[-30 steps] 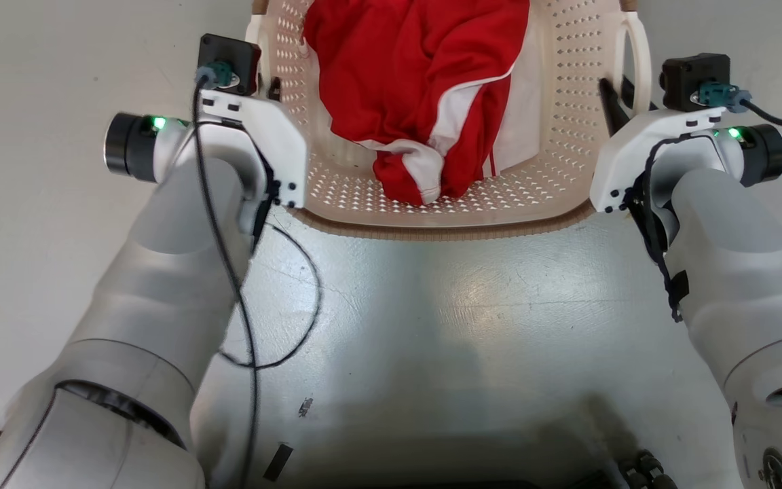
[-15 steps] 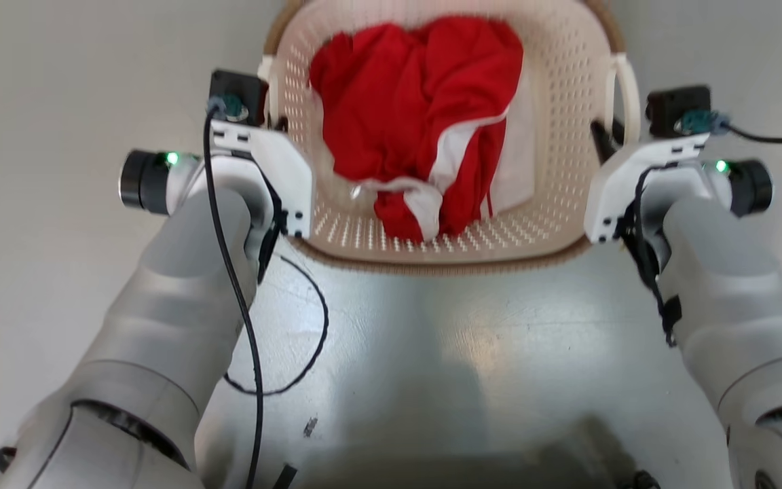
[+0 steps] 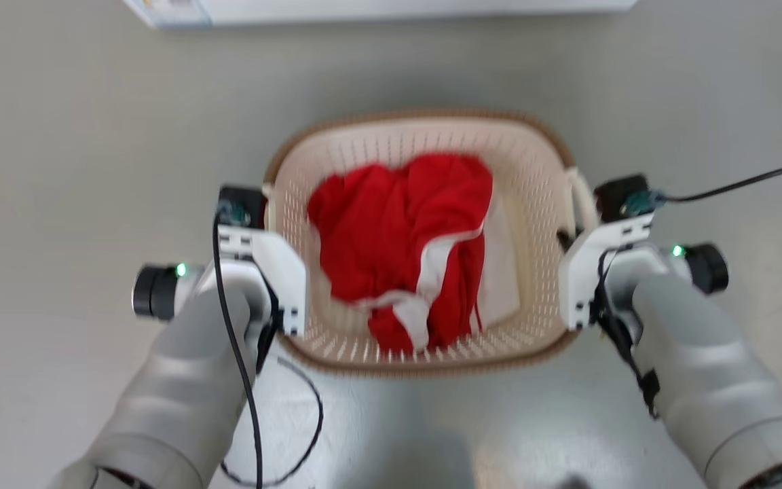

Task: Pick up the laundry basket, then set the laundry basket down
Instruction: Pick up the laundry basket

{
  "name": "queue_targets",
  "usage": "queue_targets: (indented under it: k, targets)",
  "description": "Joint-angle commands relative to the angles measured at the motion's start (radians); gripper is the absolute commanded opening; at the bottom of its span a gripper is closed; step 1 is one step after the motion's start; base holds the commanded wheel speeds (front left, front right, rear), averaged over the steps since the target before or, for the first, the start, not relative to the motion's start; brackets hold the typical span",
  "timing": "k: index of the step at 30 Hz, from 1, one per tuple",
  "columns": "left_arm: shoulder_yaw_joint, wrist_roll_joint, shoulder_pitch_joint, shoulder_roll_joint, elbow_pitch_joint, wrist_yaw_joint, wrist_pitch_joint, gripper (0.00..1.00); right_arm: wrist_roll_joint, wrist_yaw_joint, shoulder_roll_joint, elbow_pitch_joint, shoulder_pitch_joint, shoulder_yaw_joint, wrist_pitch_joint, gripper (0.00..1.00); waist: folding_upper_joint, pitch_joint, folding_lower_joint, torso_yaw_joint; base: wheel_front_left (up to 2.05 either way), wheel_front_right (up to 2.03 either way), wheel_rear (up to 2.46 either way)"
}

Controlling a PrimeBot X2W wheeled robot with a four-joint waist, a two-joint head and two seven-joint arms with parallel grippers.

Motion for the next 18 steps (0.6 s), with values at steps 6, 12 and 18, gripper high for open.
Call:
queue_targets:
  k: [6, 12, 18]
  targets:
    - [-0.004, -0.022, 0.094, 0.025, -0.005, -0.013, 0.031, 0.0, 0.076, 0.008, 0.017, -0.058, 0.139, 0.148, 0.087, 0.0, 0.0, -0.204, 0.0, -0.042, 0.0, 0.0, 0.0]
    - [-0.013, -0.035, 0.171, 0.027, -0.001, -0.024, 0.083, 0.0, 0.137, 0.008, 0.017, -0.082, 0.211, 0.224, 0.15, 0.0, 0.0, -0.329, 0.0, -0.061, 0.0, 0.0, 0.0]
    - [-0.024, -0.042, 0.23, 0.027, 0.001, -0.026, 0.111, 0.0, 0.179, 0.008, 0.017, -0.098, 0.254, 0.276, 0.188, 0.0, 0.0, -0.434, 0.0, -0.067, 0.0, 0.0, 0.0]
